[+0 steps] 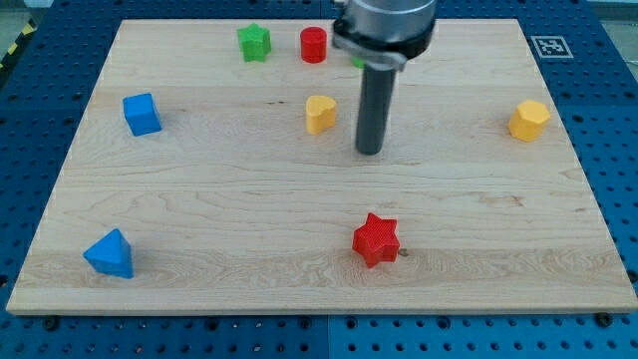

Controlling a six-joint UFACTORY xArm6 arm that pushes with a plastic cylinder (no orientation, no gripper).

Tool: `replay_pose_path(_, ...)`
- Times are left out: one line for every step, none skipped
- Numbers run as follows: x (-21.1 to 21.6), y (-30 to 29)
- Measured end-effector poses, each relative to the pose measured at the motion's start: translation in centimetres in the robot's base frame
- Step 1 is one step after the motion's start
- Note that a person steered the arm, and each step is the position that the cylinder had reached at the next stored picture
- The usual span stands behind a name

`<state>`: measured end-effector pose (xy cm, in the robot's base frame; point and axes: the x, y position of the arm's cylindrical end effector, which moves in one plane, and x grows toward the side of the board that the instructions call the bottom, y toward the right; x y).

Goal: Push the red star towards up

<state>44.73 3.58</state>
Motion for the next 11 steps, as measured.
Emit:
replay_pose_path(2.6, -5.6)
replay_pose_path(8.2, -7.5)
replay_pose_path(14.0, -5.5)
replay_pose_path(14.0, -5.3)
replay_pose_path(14.0, -3.3)
replay_pose_path(14.0, 0.7)
replay_pose_path(13.4, 3.8)
replay_pose_path(12.1, 5.8)
replay_pose_path(10.6, 5.9)
replay_pose_path(9.7, 4.7)
replay_pose_path(9.2, 2.8)
